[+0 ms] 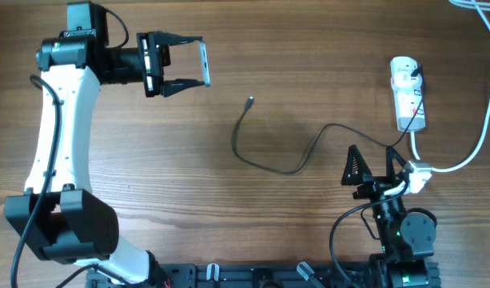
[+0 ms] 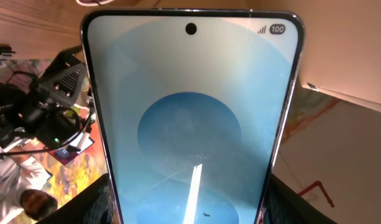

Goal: Plug charger to phone and switch on socket
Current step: 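Lift the phone with the left gripper and tilt it upright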

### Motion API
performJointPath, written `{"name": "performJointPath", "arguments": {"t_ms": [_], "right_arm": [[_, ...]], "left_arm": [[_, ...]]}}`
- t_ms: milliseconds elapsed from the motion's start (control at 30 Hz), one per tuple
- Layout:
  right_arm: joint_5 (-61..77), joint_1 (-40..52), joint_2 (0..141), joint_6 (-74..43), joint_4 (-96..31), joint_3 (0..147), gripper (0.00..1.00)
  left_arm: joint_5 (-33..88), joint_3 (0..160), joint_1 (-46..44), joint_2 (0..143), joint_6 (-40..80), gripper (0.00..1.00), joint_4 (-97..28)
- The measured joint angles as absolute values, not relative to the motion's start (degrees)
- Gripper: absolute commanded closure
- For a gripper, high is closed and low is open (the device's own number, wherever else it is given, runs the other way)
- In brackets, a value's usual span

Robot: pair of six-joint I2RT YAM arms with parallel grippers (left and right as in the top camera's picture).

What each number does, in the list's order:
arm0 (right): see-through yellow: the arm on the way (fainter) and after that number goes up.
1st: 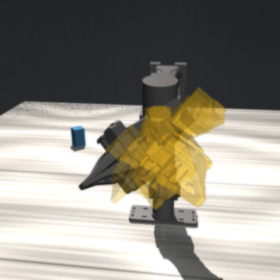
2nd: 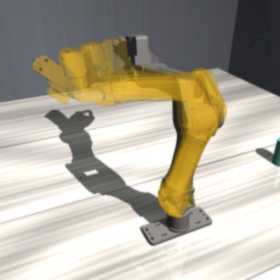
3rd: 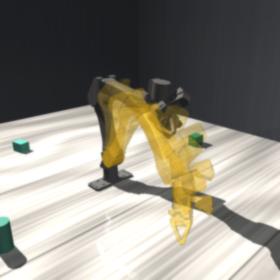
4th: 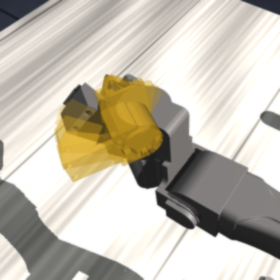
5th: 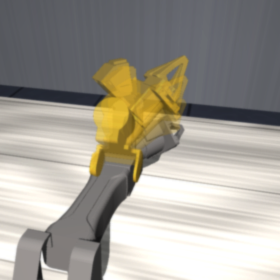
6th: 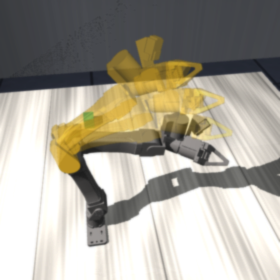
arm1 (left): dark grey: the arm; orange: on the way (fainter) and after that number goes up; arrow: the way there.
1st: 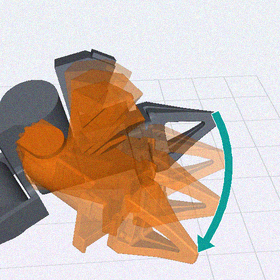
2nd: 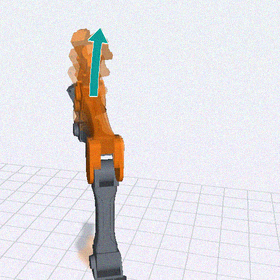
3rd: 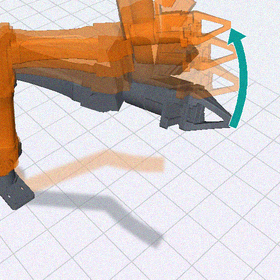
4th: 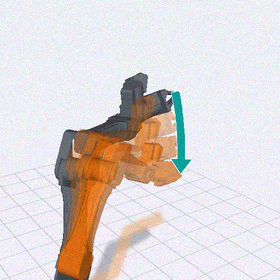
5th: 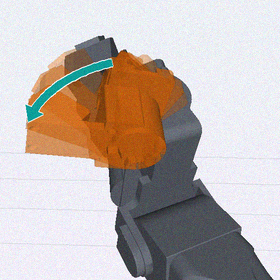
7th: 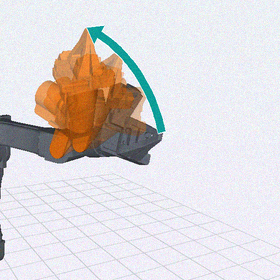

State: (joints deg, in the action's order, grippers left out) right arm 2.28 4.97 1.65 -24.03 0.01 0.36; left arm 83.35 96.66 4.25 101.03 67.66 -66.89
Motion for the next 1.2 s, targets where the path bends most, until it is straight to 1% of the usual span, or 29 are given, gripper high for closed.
{"name": "performJointPath", "arguments": {"t_ms": [333, 500, 667, 733, 933, 1200], "right_arm": [[2.28, 4.97, 1.65, -24.03, -0.01, 0.36, 0.0], [2.28, 4.97, 1.65, -24.03, -0.01, 0.36, 0.0], [2.28, 4.97, 1.65, -24.03, 0.01, 0.36, 0.0], [2.26, 4.97, 1.65, -24.03, 0.01, 0.36, 0.0], [2.26, 4.97, 1.65, -24.03, 0.01, 0.36, 0.0], [1.3, 4.97, 1.65, -24.03, 0.01, 0.36, 0.0]], "left_arm": [[75.18, 96.66, 4.25, 101.03, 67.68, 0.96, -66.92], [69.25, 96.66, 4.25, 101.03, 67.68, 0.96, -66.98], [59.02, 96.71, 4.25, 101.03, 67.61, 0.96, -70.83], [51.66, 96.71, 4.25, 101.03, 67.68, 0.96, -74.13], [35.48, 96.73, 4.25, 101.03, 67.66, 0.96, -80.47], [23.57, 96.73, 2.24, 101.03, 67.66, 0.96, -84.42]]}}
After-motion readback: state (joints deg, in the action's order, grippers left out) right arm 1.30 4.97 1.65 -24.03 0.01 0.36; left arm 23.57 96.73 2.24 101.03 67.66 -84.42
